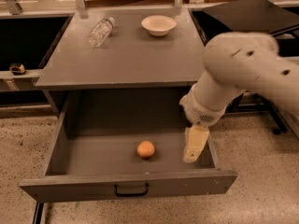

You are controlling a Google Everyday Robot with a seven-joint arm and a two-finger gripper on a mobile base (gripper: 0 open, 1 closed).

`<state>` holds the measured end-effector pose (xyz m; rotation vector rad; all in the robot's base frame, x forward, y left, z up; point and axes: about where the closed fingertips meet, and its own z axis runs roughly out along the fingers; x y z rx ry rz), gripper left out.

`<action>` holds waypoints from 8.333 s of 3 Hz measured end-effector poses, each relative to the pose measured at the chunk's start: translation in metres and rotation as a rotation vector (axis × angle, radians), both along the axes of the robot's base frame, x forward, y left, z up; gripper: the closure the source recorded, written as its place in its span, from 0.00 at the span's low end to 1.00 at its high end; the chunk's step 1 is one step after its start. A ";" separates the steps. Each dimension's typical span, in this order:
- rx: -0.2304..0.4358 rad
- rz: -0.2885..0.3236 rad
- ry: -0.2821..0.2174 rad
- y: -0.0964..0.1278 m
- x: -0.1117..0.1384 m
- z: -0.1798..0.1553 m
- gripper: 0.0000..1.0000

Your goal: Pick orange from top drawer and place on counter

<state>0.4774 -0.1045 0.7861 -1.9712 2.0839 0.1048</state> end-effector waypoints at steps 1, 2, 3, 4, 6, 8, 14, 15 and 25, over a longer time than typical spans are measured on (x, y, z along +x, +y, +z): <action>-0.001 0.000 0.016 0.000 -0.003 -0.010 0.00; 0.035 0.052 0.015 0.015 0.003 -0.022 0.00; 0.095 0.119 0.015 0.046 0.018 -0.062 0.18; 0.129 0.154 0.016 0.070 0.031 -0.101 0.38; 0.153 0.196 0.023 0.098 0.047 -0.155 0.36; 0.165 0.214 0.034 0.113 0.054 -0.176 0.77; 0.116 0.200 -0.102 0.112 0.162 0.128 1.00; 0.178 0.086 -0.126 0.125 0.191 0.133 1.00; 0.407 -0.036 -0.098 0.142 0.218 0.063 0.00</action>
Offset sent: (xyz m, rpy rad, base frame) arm 0.0144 0.0346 -0.0425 0.0906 0.0159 0.1264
